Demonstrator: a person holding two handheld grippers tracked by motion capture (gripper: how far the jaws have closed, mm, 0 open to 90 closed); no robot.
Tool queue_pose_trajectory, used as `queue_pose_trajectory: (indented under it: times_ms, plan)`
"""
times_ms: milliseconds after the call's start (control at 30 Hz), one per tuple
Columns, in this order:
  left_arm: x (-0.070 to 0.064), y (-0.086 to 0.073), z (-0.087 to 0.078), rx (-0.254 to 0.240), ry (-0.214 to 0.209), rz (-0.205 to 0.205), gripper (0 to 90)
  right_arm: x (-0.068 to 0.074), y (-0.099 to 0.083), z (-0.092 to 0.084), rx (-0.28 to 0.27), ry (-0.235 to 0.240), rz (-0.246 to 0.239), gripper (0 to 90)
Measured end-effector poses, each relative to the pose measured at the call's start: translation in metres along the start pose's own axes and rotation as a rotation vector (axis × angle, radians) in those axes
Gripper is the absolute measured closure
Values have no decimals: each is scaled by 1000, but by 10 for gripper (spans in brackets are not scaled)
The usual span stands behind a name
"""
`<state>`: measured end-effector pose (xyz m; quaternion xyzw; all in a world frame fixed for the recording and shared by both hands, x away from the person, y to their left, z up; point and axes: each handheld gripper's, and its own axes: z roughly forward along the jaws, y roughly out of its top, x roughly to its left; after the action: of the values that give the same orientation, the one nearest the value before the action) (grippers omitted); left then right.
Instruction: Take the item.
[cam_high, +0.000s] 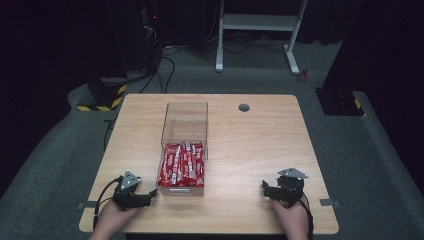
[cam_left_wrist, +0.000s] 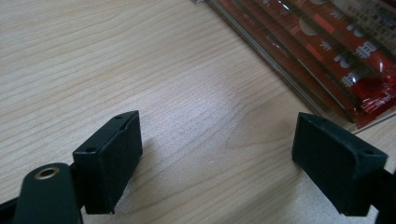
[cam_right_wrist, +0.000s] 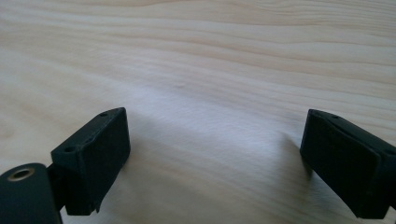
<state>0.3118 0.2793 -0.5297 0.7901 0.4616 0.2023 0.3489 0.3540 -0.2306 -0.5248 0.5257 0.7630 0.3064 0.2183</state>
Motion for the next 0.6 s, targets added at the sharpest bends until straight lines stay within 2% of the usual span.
queue_pose_trajectory:
  times_ms: [67,600]
  plan:
    - [0,0,0,0,0,0,164,2,-1,-1,1,12,-15,85]
    - [1,1,1,-3,8,-9,167,1,-1,-1,2,20,-20,84]
